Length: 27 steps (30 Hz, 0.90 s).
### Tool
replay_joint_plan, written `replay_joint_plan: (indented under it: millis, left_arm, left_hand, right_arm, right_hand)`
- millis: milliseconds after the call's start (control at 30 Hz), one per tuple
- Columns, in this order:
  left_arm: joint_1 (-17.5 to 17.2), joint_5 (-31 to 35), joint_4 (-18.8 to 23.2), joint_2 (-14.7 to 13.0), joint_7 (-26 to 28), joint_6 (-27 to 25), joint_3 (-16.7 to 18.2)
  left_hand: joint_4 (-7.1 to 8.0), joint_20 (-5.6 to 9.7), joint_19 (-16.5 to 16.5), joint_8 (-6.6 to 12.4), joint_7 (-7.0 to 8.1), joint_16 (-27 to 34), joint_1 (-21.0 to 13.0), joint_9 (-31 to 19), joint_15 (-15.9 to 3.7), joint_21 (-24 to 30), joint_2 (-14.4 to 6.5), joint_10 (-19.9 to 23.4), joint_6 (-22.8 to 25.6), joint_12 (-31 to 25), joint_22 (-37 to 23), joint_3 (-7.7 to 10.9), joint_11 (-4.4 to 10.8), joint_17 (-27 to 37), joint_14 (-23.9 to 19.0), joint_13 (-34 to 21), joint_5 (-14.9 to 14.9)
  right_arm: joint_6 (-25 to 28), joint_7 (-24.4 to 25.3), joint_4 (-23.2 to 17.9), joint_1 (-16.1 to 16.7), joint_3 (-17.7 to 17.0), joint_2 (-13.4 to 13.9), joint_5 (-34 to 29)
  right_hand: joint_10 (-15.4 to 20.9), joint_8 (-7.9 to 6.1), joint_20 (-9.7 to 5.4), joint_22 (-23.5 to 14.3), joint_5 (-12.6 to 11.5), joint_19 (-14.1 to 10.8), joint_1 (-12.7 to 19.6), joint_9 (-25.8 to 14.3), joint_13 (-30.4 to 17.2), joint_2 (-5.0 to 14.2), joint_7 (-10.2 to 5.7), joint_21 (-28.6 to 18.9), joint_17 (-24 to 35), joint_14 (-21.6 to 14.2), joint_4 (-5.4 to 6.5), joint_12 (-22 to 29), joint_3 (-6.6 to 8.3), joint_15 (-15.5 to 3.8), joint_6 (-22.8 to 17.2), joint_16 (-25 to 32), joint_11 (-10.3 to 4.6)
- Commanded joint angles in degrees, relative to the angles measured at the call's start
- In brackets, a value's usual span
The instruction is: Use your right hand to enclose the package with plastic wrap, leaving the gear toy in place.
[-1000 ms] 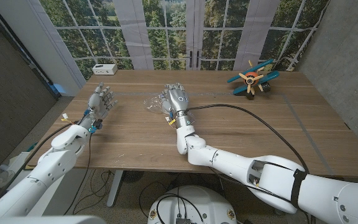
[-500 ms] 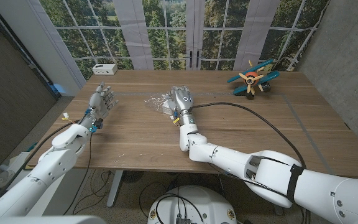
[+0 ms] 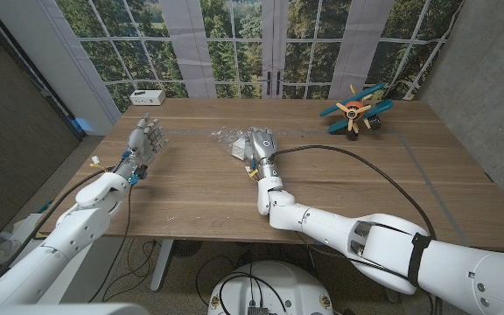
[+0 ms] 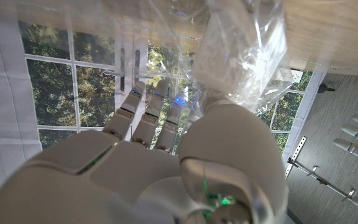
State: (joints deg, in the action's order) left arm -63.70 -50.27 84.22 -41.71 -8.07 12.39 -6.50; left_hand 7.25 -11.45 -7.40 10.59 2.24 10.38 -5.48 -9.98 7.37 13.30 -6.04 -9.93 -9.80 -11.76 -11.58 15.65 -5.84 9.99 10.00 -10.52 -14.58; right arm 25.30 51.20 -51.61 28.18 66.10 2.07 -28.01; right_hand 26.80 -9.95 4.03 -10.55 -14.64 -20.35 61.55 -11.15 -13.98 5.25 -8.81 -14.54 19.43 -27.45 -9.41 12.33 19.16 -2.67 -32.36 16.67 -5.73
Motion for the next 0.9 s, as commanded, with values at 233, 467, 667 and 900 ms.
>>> replay_joint_plan:
  millis: [233, 467, 667, 900]
  left_arm:
    - [-0.77, 0.35, 1.54, -0.27, 1.24, -0.05, 0.03]
    - [-0.70, 0.27, 1.51, -0.26, 0.94, -0.06, -0.06]
    - [-0.60, 0.26, 1.34, -0.24, 0.78, -0.08, -0.14]
    - [-0.22, 0.12, 0.98, -0.16, 0.47, -0.24, -0.30]
  left_hand:
    - [-0.25, -0.47, 0.14, 0.00, 0.68, 0.29, -0.69, -0.23, 0.47, 0.04, -0.47, -4.62, -3.62, 0.05, -0.23, 0.27, -0.22, 0.18, 3.48, -0.26, 0.28]
    - [-0.31, -0.48, 0.14, -0.01, 0.67, 0.29, -0.75, -0.23, 0.45, 0.03, -0.42, -4.62, -3.69, 0.05, -0.22, 0.28, -0.27, 0.18, 3.45, -0.26, 0.32]
    - [-0.36, -0.48, 0.12, 0.02, 0.59, 0.28, -0.79, -0.23, 0.45, 0.02, -0.39, -4.59, -3.65, 0.04, -0.22, 0.29, -0.25, 0.17, 3.42, -0.26, 0.35]
    - [-0.41, -0.47, 0.15, 0.02, 0.66, 0.32, -0.85, -0.23, 0.49, 0.03, -0.35, -4.53, -3.67, 0.01, -0.22, 0.31, -0.23, 0.17, 3.27, -0.26, 0.39]
  right_arm:
    - [-3.46, -3.13, -9.92, 2.30, -0.34, 6.24, -0.93]
    - [-9.65, -0.55, -10.41, 3.61, -4.13, 5.83, 1.61]
    - [-11.95, 2.64, -11.14, 5.04, -7.09, 5.26, 3.13]
    - [-18.45, 4.69, -13.37, 6.73, -9.74, 5.80, 5.15]
  right_hand:
    - [-1.98, -1.28, 0.65, -0.22, -0.45, -0.53, -6.37, 0.00, -0.68, -0.47, 2.13, 0.52, 1.22, 0.79, 4.61, 0.43, -1.17, -6.61, 8.20, -0.60, 1.52]
    - [0.64, -2.70, -1.35, -0.38, 0.50, -0.87, -7.45, -0.01, -0.82, 7.65, 1.45, 0.47, 4.05, -0.85, 8.83, 1.43, 4.12, -7.30, 2.41, 1.42, 1.55]
    - [0.94, -1.87, -1.74, -0.54, 1.27, -3.25, -4.53, -0.08, -1.08, 5.84, 1.85, -0.65, 5.49, -0.56, 7.84, 1.40, 8.42, -7.35, 3.08, 2.16, 1.79]
    - [-0.34, -0.71, -1.61, -0.56, 2.29, -4.15, -4.48, -0.08, -1.07, 3.95, 2.68, -1.08, 5.32, -0.91, 6.58, 0.83, 8.00, -6.86, 6.39, 2.07, 2.38]
